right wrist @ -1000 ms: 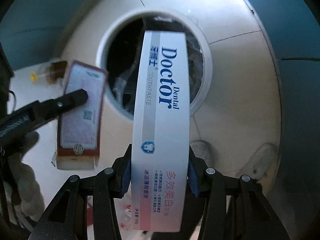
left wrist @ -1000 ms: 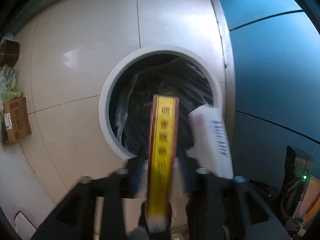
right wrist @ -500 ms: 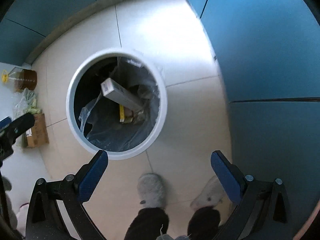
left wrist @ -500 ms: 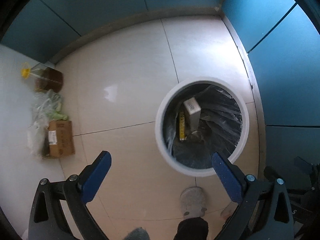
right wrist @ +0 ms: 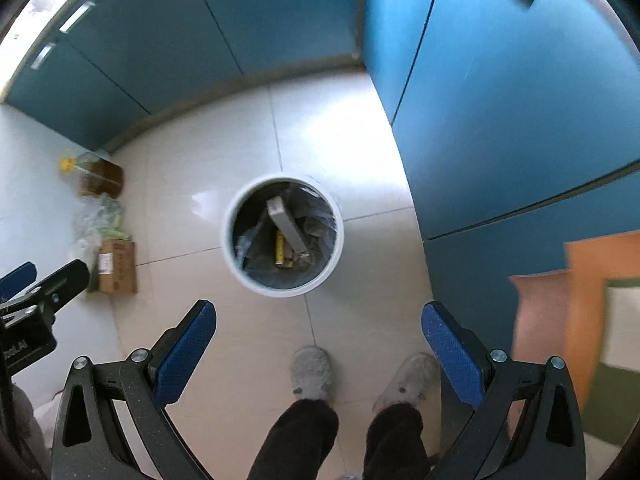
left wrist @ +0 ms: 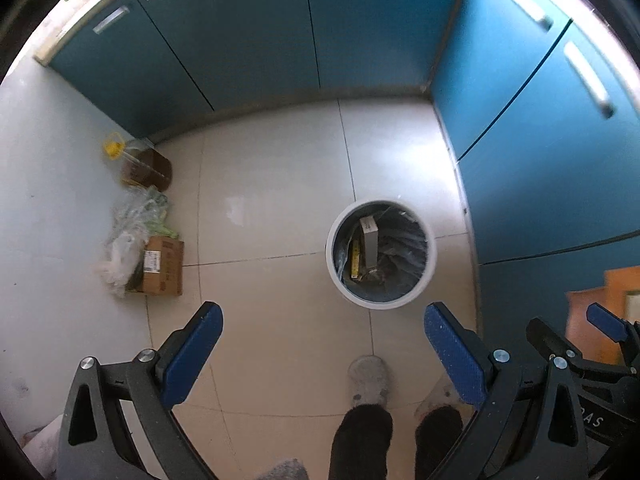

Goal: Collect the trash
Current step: 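Open left tool over the bin while right tool releases the toothpaste box, then raise both tools back toward the checkered table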

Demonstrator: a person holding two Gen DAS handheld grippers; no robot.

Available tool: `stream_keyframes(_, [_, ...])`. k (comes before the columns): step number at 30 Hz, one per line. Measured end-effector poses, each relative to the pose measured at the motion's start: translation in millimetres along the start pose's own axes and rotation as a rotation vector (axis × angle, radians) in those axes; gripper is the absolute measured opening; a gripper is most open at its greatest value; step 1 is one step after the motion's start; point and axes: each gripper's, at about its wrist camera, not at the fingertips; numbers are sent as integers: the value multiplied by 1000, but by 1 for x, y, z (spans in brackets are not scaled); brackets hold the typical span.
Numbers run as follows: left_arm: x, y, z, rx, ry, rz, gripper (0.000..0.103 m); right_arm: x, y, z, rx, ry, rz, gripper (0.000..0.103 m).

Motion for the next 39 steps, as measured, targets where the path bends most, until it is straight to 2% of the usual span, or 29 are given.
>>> stream_keyframes(4, [-4,4,65,8,-51,-20,103,0,9,79,20,-43,10,103])
stream_keyframes(9, [-13,4,123,3,-95,-35,103,-4,15,161,38,-89,24,103])
stream_keyframes(12, [-18,6,153,-24,-99,-34,103,-7,15,195,58,-106,31,103])
stream_keyframes(16, [-18,3,187,35,-132,-28,103,-12,10,230,92,-127,5,103])
stream_keyframes(20, [-9,-15,217,63,-203,-47,103,-13,-16,255,150,-185,-67,103])
stream_keyframes(23, [1,-41,231,70,-256,-81,103,-15,-54,280,166,-266,-163,103])
stream_keyframes(27, [14,-107,246,-12,-279,-177,103,-28,-134,311,93,-347,-313,103])
stream_keyframes(30, [13,-193,254,-84,-274,-309,103,-53,-210,328,4,-353,-465,103])
stream_keyframes(32, [8,-244,260,-140,-246,-380,103,-79,-266,335,-23,-342,-583,103])
stream_keyframes(34, [-7,-311,257,-219,-187,-475,103,-110,-324,335,-69,-308,-709,96])
stream_keyframes(36, [-24,-370,252,-268,-133,-569,103,-144,-374,328,-87,-266,-833,76])
stream_keyframes(39, [-60,-457,237,-318,-45,-715,102,-198,-435,318,-74,-214,-1012,74])
Point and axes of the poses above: each gripper's, at about its wrist camera, not at the fingertips, and z roughly against the way its jaws point, y to its left, x to its top, and after that the axes turned 6 degrees about -y, right-handed
